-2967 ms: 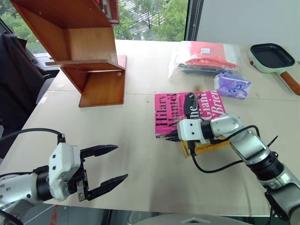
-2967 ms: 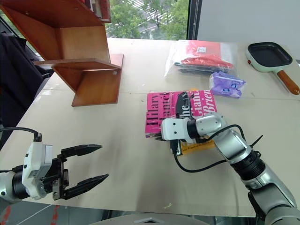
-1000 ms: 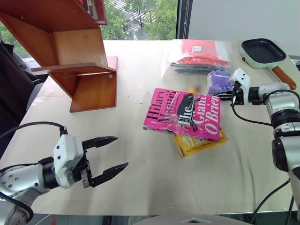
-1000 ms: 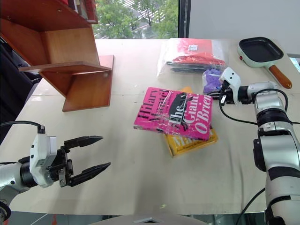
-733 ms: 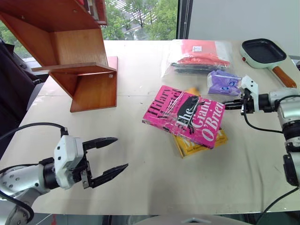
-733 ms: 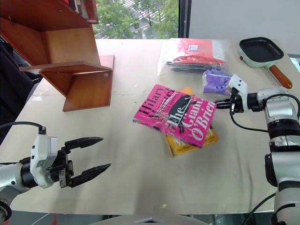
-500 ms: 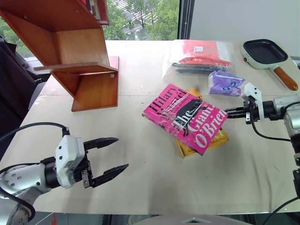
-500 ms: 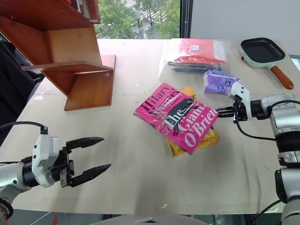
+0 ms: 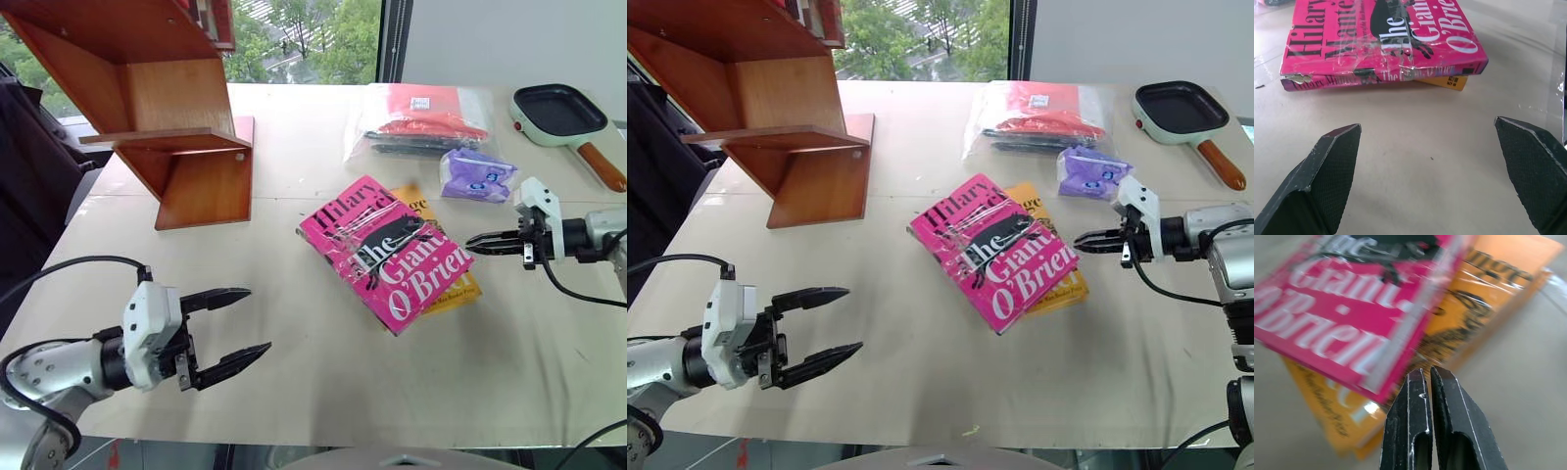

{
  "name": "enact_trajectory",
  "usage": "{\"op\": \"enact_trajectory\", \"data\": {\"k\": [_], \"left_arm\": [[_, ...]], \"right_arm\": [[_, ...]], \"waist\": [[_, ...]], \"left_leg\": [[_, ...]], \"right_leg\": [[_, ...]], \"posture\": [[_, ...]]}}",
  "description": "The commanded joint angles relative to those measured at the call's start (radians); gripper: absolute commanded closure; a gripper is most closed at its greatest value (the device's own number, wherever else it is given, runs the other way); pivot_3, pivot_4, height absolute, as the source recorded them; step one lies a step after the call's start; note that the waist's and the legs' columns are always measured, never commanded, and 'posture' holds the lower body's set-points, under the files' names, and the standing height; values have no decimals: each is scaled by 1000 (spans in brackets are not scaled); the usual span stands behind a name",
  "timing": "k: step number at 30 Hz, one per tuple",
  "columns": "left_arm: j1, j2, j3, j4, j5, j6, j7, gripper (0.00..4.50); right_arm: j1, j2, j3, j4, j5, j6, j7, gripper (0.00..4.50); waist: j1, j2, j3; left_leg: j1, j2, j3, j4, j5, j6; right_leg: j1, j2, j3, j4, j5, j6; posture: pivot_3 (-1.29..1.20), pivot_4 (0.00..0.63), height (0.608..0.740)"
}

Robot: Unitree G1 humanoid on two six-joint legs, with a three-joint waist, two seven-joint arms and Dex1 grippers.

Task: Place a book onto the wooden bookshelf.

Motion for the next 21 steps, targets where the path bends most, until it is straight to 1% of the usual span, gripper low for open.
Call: {"op": "enact_trajectory", "data": {"k": [1,3,4,7,9,10,11,12,14,15,17,19,21], "left_arm": [[6,-69,-49,-32,-47,53,104,0],[-18,-141,-82,-42,-77,97,217,0],[-38,-174,-109,-41,-111,149,286,0],[-131,-296,-197,-27,-161,247,481,0],[-183,-361,-246,-17,-213,305,566,0],[-205,-408,-264,-15,-271,333,618,0],[-220,-462,-279,-12,-352,358,683,0],[-229,-505,-294,5,-457,399,760,0],[-243,-539,-302,33,-594,456,866,0],[-268,-552,-302,72,-697,469,939,0],[-317,-554,-300,137,-856,480,1041,0],[-378,-536,-304,217,-993,490,1125,0],[-448,-510,-314,318,-1075,509,1209,0]], "right_arm": [[54,-6,-184,-54,105,-67,-19,4482],[120,-20,-258,-114,159,-59,-10,4482],[150,-34,-294,-144,196,-28,2,4482],[248,-72,-394,-235,255,20,-2,3659],[346,-94,-448,-324,285,55,6,2858],[407,-97,-483,-384,313,85,7,2427],[475,-91,-528,-455,348,119,2,1989],[557,-73,-587,-546,397,164,-10,1448],[652,-50,-658,-660,465,215,-43,424],[703,-21,-695,-724,511,237,-71,71],[782,24,-744,-817,569,260,-113,71],[873,74,-779,-906,598,256,-141,71],[933,125,-798,-980,636,248,-202,71]], "waist": [[3,0,0],[9,0,0],[16,0,0],[22,0,-1],[34,1,-1],[39,1,-2],[45,0,-2],[48,0,-2],[44,0,-3],[42,0,-3],[45,0,-3],[51,-1,-4],[55,-1,-4]], "left_leg": [[0,0,0,0,0,0],[0,0,0,0,0,1],[-1,0,0,0,-1,1],[-1,0,0,3,-1,1],[0,-1,0,4,-1,2],[0,-2,0,4,-1,2],[0,-2,0,5,-1,2],[1,-2,0,6,-1,3],[1,-2,-1,6,-2,3],[2,-2,0,6,-2,3],[3,-2,1,6,-3,5],[4,-2,1,6,-4,7],[5,-2,0,7,-4,7]], "right_leg": [[0,0,0,0,0,0],[0,0,0,-1,0,1],[0,0,0,-1,1,1],[1,0,0,1,2,3],[1,-1,0,1,3,4],[2,-1,0,1,3,4],[3,-1,0,1,3,5],[4,-1,0,1,3,5],[4,-1,0,1,4,6],[5,-1,1,2,4,6],[5,-1,3,5,4,6],[5,-1,2,7,3,6],[5,-1,3,9,3,6]], "posture": [[0,150,740],[0,150,740],[0,150,740],[0,150,740],[0,150,740],[0,150,740],[0,150,740],[0,150,740],[0,150,740],[0,150,740],[0,150,740],[0,150,740],[0,150,740]]}}
